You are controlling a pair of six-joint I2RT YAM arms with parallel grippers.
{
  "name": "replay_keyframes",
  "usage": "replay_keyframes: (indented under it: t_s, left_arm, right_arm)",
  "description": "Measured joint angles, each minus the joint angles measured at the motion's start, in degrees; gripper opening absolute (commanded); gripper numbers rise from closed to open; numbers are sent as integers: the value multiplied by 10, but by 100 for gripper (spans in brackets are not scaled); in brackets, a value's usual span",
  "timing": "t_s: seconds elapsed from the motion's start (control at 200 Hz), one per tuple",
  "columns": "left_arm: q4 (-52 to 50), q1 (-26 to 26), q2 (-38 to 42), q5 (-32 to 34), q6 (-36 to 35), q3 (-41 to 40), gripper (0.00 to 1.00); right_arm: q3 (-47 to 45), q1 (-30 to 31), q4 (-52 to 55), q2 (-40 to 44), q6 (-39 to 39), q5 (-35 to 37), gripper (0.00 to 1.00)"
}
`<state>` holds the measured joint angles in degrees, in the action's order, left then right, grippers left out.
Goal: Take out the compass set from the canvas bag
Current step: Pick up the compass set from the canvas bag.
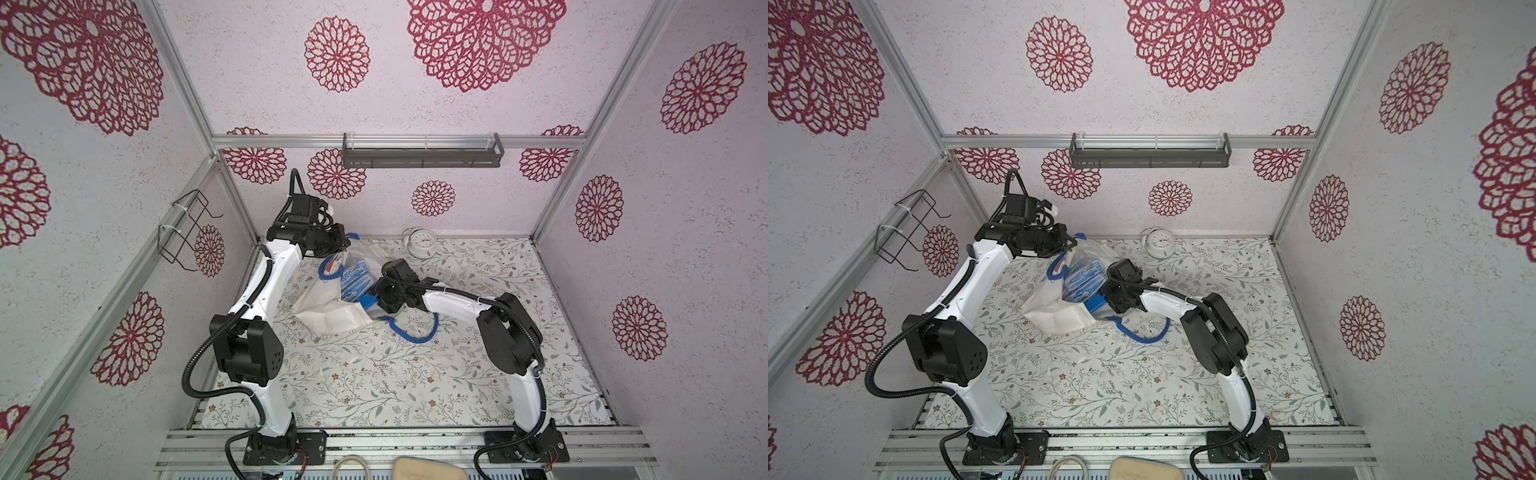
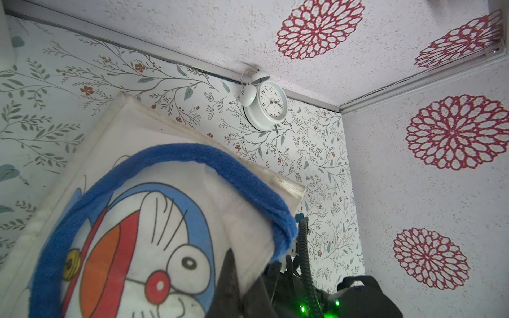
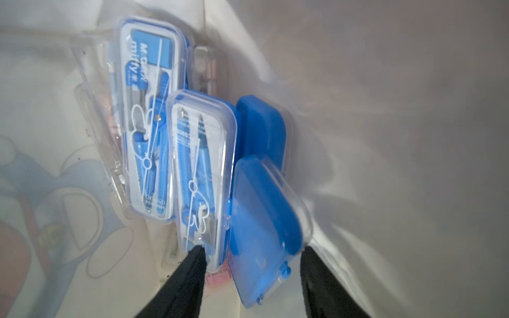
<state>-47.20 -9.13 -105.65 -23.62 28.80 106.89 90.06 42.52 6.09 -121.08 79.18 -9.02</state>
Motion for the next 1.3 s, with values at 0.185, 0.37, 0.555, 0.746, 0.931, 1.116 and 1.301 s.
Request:
replay_keyframes:
  t_s: [0.185, 0.37, 0.555, 0.746, 0.931, 1.116, 1.301]
  left_arm:
    - [5, -2, 2, -12, 0, -9, 0]
    - [12, -2, 4, -19, 1, -17, 0]
    - [16, -3, 12, -23, 1, -32, 0]
    - [20, -3, 13, -24, 1, -38, 0]
    - [20, -2, 16, -16, 3, -38, 0]
    - [23, 0, 17, -8, 10, -38, 0]
    - [27, 0, 18, 0, 14, -38, 0]
  right_arm:
    - [2, 0, -14, -14, 16, 14, 58]
    - [6, 0, -51, -34, 31, 18, 48]
    - [18, 0, -67, -48, 33, 23, 30]
    - [20, 0, -81, -49, 20, 25, 18]
    - [19, 2, -82, -44, -15, 29, 14]
    - [-14, 5, -84, 4, -49, 33, 13]
    - [-48, 5, -84, 88, -79, 43, 13]
